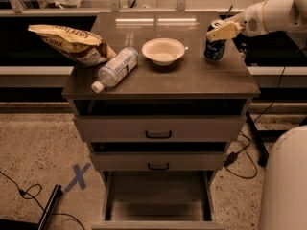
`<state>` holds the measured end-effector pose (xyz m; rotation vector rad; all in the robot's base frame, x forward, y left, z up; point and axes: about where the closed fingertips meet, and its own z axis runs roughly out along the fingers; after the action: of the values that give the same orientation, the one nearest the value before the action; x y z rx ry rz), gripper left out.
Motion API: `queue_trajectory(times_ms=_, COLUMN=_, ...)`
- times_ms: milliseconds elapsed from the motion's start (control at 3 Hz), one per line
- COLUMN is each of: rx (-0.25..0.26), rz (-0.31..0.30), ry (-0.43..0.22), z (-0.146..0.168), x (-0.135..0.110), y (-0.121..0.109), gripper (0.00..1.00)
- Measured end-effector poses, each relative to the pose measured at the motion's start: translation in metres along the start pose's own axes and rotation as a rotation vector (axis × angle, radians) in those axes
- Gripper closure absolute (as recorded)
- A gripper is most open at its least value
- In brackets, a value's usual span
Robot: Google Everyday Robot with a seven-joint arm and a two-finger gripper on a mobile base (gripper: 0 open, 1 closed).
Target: Pick pepsi can from bottom drawer and place on counter
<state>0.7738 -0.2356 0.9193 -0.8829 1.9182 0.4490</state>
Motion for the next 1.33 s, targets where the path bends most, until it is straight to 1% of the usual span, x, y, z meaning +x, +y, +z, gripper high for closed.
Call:
queue_trajectory(times_ms=333, rx=-0.009, rz=0.005, ry=0.001, z=0.017, x=0.004, y=-0.003, gripper=0.82)
queue_trajectory(times_ms=1333, rx=-0.026, rz=0.008, ry=0.006, z=0.029, x=0.007, y=0.001, gripper=0.11)
